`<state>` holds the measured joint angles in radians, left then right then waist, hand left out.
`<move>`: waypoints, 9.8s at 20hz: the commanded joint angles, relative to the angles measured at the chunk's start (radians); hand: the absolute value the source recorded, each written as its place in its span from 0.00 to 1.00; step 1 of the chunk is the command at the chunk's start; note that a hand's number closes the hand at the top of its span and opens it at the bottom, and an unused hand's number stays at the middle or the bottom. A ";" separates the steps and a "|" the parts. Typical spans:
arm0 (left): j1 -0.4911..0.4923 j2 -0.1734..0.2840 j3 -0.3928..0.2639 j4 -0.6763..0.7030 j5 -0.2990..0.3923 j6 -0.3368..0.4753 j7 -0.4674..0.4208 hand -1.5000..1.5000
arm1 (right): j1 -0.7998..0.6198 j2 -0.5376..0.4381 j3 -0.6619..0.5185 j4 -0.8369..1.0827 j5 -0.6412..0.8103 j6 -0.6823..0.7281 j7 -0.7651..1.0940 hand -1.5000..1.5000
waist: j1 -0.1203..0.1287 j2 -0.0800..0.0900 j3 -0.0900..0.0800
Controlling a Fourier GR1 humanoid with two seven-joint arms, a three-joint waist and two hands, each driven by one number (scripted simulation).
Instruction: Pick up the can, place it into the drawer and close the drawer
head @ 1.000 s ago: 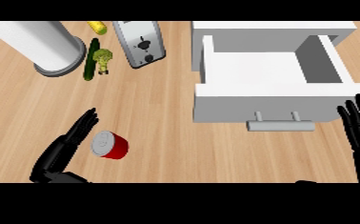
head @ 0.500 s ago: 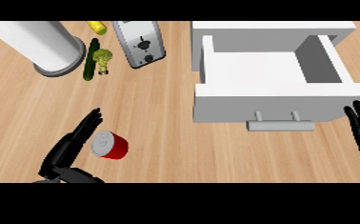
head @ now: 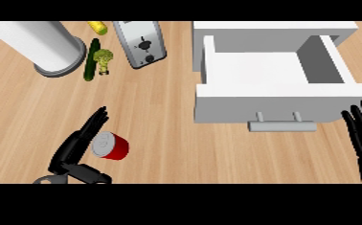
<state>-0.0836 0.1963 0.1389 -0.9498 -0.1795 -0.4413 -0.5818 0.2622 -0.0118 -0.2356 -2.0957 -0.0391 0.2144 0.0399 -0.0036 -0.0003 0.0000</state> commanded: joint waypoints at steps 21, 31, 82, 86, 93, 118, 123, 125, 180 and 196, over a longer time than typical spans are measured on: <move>0.000 -0.095 -0.096 -0.146 0.039 0.002 0.134 1.00 | -0.051 -0.024 -0.057 -0.055 -0.078 -0.005 0.129 0.00 | 0.003 -0.001 0.000; -0.054 -0.158 -0.130 -0.134 0.081 -0.038 0.163 1.00 | 0.006 -0.030 -0.063 -0.021 -0.088 0.037 0.021 0.00 | 0.000 0.000 0.000; -1.101 -0.196 -0.323 -0.011 0.294 0.925 0.816 1.00 | 0.063 -0.025 -0.059 -0.191 -0.112 0.006 0.129 0.00 | -0.028 0.004 0.000; -1.199 -0.196 -0.340 0.113 0.327 0.936 0.800 1.00 | 0.075 0.010 0.026 -0.135 -0.039 -0.024 0.045 0.00 | -0.032 0.007 0.001; -1.351 -0.196 -0.336 0.304 0.383 0.936 0.766 1.00 | 0.075 0.011 -0.023 -0.142 -0.076 0.007 0.050 0.00 | -0.042 0.008 0.001; -1.387 -0.196 -0.633 0.586 0.629 1.053 0.576 1.00 | -0.134 -0.037 -0.013 -0.047 -0.052 -0.024 0.108 0.00 | -0.109 0.029 0.003; -1.376 -0.196 -0.695 0.590 0.634 1.066 0.537 1.00 | -0.184 -0.035 -0.002 -0.029 -0.028 -0.054 0.135 0.00 | -0.111 0.030 0.002; -1.370 -0.196 -0.729 0.572 0.647 1.109 0.568 1.00 | -0.136 -0.020 0.025 -0.054 -0.030 -0.031 0.123 0.00 | -0.127 0.027 0.003; -1.293 -0.119 -0.767 0.293 0.782 1.337 0.664 0.00 | -0.433 -0.181 0.292 0.529 1.054 -0.384 -0.115 0.00 | 0.031 -0.007 0.001; -1.105 0.169 -0.766 -0.027 0.737 1.230 0.810 0.00 | -0.711 -0.162 0.196 1.067 1.198 -0.637 -0.151 0.00 | 0.062 -0.002 0.001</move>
<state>-1.2511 0.3107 -0.6248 -0.8841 0.5609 0.8009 0.1929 -0.4258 -0.1818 -0.0099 -1.1678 1.1594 -0.3817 -0.1043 0.0495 -0.0210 -0.0220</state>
